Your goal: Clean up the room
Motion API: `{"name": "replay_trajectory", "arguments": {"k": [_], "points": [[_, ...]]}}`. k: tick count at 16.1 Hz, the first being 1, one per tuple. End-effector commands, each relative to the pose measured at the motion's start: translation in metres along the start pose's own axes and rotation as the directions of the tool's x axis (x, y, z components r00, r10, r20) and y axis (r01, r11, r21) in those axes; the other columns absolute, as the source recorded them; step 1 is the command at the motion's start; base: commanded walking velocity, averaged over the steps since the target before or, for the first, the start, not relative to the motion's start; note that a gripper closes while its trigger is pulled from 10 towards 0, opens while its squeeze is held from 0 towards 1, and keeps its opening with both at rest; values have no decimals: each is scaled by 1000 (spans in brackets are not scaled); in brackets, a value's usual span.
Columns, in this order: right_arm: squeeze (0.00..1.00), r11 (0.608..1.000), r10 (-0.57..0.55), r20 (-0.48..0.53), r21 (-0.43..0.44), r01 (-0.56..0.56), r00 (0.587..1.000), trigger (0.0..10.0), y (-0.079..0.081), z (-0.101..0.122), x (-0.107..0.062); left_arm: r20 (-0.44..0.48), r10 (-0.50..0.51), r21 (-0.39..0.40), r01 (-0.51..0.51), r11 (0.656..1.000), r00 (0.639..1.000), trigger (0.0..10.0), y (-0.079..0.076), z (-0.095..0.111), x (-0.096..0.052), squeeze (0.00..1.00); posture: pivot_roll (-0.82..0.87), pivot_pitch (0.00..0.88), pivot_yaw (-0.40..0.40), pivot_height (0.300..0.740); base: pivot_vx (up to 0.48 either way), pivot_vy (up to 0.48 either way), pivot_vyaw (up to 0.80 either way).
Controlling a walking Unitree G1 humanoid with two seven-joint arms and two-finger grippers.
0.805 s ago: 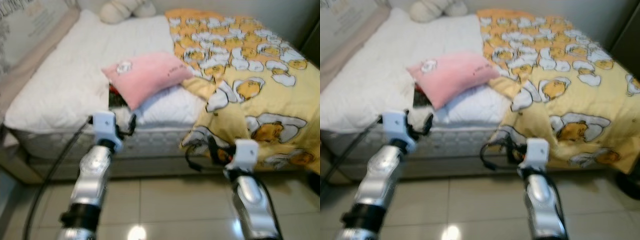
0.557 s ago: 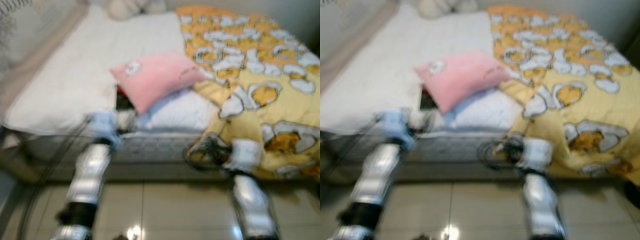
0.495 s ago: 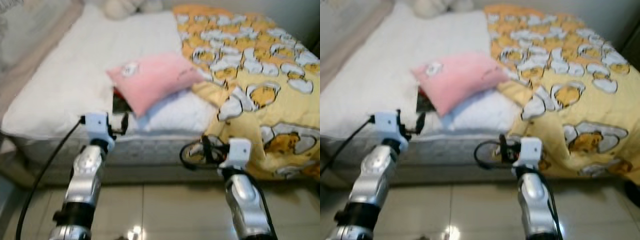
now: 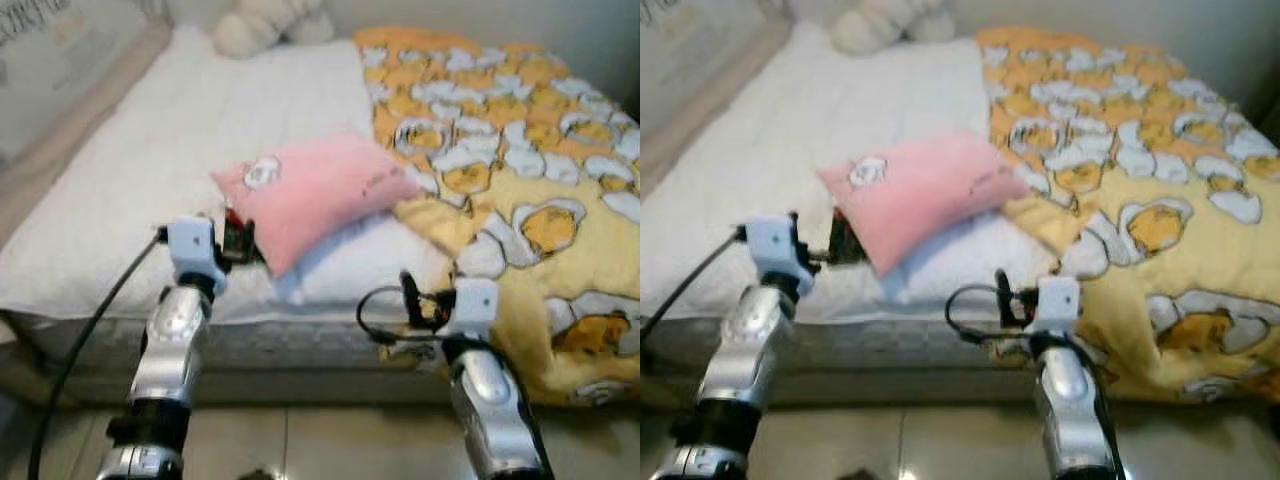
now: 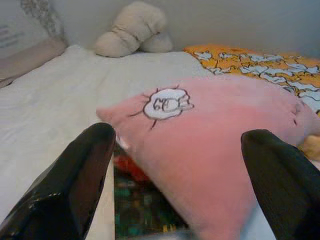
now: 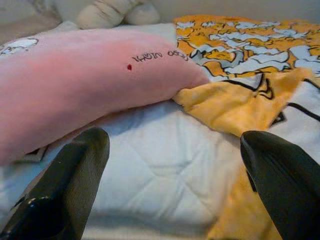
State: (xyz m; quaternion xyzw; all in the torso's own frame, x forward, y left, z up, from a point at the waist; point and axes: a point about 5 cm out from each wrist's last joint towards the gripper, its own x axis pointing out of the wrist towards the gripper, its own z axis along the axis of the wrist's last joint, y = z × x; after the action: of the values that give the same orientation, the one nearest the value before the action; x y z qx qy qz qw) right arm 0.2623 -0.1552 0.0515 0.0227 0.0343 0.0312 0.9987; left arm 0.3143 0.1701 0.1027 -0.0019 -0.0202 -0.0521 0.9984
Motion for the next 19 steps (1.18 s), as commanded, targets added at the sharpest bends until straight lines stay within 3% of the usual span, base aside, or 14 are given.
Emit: {"name": "replay_trajectory", "arguments": {"k": [1, 3, 4, 10, 13, 16, 19], "points": [[0, 999, -30, 11, -17, 30, 1000, 10000, -12, 3, -1, 17, -28, -10, 28, 1000, 999, 10000, -11, 3, 4, 0, 83, 0, -24, 740, 461, 0, 0], [0, 1000, -20, 17, -23, 20, 1000, 10000, -9, 4, -2, 18, -26, -7, 26, 1000, 999, 10000, -10, 3, 6, 0, 80, 0, -23, 740, 435, 124, 0], [0, 1000, -17, 17, -22, 17, 1000, 10000, -8, 3, -3, 5, -35, 18, 35, 999, 999, 10000, -9, 2, 7, 0, 78, 0, -21, 740, 0, 480, 0], [0, 1000, -19, 11, -13, 19, 1000, 10000, -7, 1, -6, 0, -59, -8, 59, 998, 998, 10000, -11, 3, 10, 0, 67, 0, -14, 740, 0, 480, 0], [0, 1000, -28, 8, -12, 29, 1000, 10000, -9, 1, -7, -12, -67, 100, 68, 993, 998, 10000, -18, 1, 12, 0, 59, 0, -10, 740, 0, 320, 0], [0, 999, -42, 9, -11, 42, 999, 10000, -11, 1, -9, 25, -83, 40, 81, 996, 996, 10000, -19, 6, 13, 0, 50, 0, -8, 740, 247, 0, 0], [0, 999, -52, 6, -12, 52, 999, 10000, -14, 1, -11, 31, -76, 31, 75, 997, 997, 10000, -20, 6, 13, 0, 45, 0, -6, 740, 480, 0, 0]]}}
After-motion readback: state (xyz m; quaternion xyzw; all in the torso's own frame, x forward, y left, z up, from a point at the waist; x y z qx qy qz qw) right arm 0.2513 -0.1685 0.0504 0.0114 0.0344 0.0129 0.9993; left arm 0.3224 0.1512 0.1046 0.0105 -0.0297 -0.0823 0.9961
